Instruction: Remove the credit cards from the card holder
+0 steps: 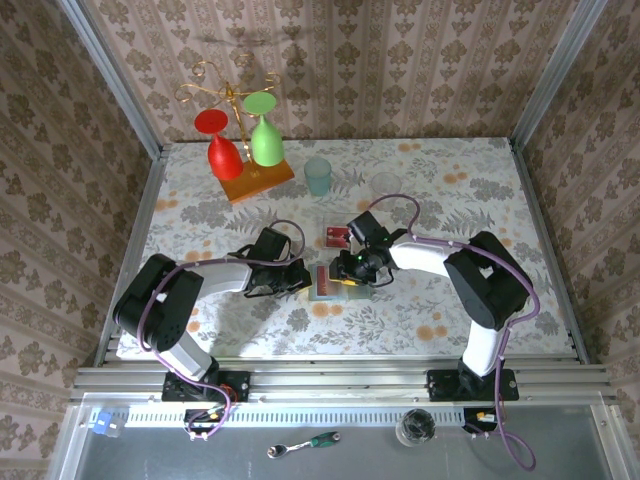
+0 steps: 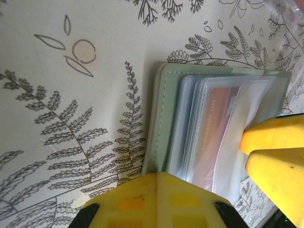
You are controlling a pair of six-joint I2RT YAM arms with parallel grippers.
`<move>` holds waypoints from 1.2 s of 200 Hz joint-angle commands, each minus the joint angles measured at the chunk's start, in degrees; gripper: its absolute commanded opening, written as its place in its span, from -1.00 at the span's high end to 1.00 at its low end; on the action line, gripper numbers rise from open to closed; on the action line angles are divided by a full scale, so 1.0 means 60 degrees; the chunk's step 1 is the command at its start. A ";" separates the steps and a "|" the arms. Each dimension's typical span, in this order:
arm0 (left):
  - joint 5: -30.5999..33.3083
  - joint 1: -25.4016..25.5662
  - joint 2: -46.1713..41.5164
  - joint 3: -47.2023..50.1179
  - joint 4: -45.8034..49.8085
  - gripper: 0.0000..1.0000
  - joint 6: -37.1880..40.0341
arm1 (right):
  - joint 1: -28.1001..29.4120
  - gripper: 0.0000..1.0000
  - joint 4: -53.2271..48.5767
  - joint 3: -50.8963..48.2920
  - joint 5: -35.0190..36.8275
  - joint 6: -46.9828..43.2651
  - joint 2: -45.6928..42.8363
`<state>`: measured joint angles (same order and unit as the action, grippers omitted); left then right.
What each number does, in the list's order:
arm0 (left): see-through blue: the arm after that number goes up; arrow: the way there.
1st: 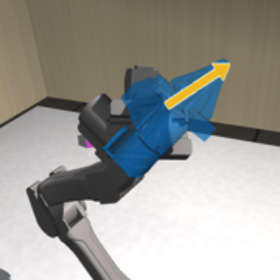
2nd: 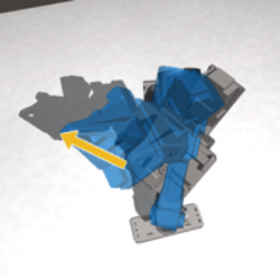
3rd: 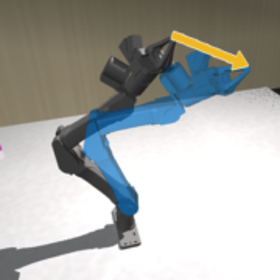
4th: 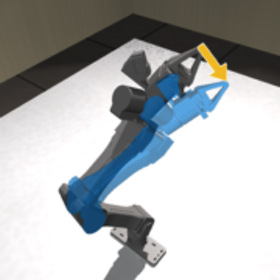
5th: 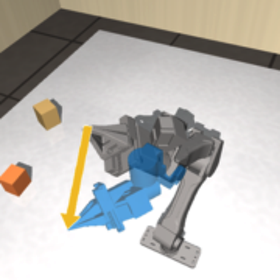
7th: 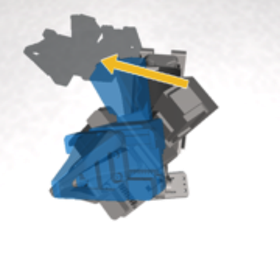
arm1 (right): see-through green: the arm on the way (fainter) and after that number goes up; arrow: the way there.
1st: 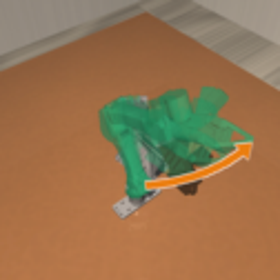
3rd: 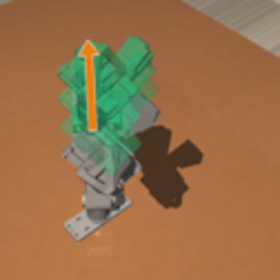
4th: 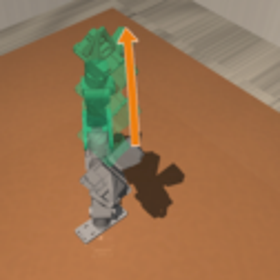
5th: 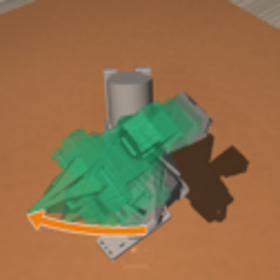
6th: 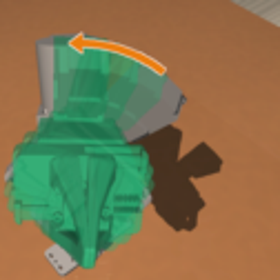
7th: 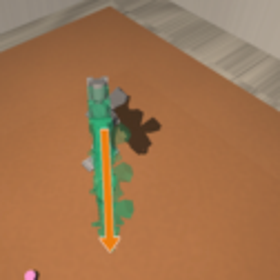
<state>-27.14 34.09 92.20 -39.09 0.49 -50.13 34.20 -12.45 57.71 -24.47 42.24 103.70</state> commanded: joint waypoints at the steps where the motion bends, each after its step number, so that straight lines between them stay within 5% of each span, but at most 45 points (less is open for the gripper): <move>1: 0.0128 -0.0012 -0.0287 -0.0374 0.0467 1.00 0.0209 | -0.0116 0.27 0.0065 -0.0256 -0.0116 0.0079 -0.0243; 108: -0.0160 0.0464 -0.0070 -0.0831 -0.0234 0.55 -0.0452 | -0.0315 0.42 0.0685 -0.0637 -0.0505 0.0259 -0.0189; 240: -0.0530 0.0603 0.0861 -0.1043 -0.0784 0.47 -0.0650 | -0.0440 0.50 0.0942 -0.0893 -0.0732 0.0328 -0.0277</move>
<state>-28.99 37.21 96.29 -44.34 -3.11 -52.95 31.94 -6.48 53.58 -28.58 43.72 103.44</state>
